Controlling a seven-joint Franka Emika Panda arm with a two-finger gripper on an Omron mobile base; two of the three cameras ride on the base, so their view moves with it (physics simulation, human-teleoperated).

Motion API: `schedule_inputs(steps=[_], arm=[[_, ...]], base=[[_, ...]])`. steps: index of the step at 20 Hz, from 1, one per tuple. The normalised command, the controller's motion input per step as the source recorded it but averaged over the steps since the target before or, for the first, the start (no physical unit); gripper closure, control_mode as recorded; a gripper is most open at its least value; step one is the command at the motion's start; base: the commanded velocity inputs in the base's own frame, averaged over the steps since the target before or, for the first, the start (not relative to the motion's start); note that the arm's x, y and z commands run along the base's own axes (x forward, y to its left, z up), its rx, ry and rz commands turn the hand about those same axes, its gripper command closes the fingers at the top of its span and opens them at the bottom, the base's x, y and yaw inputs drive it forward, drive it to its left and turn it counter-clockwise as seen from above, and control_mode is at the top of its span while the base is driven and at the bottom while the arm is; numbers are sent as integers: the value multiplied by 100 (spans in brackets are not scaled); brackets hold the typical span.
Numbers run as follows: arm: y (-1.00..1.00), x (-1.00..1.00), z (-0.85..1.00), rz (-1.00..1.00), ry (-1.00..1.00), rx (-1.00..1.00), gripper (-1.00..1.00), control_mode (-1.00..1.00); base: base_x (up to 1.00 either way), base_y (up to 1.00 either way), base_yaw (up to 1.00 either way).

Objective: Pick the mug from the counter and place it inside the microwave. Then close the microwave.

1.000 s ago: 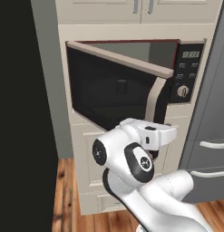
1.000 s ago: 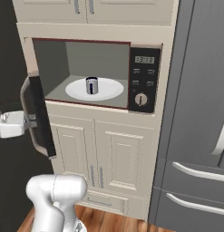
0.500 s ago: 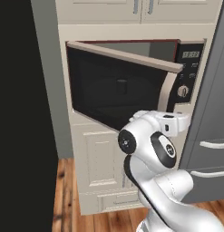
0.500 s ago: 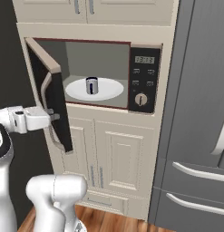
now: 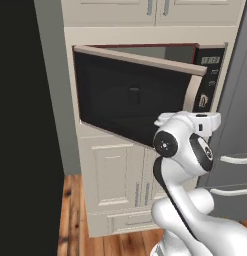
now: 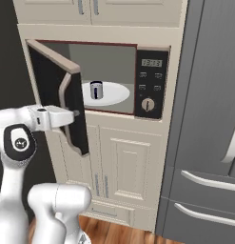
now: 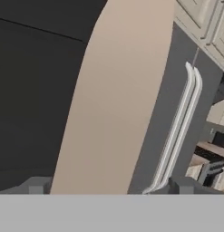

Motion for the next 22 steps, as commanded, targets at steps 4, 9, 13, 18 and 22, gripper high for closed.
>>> schedule_inputs(steps=[4, 9, 13, 18, 22], arm=[[-32, 24, 6, 10, 0, 0, -100, -100], [-32, 25, 1, 10, 0, 0, -100, -100], [-37, 25, 0, 10, 0, 0, -100, -100], [-30, 27, 6, 8, 1, 0, -100, -100], [-25, 34, 3, 6, 3, 0, -100, -100]], base=[[0, 0, 0], [0, 0, 0], [0, 0, 0], [0, 0, 0], [0, 0, 0]])
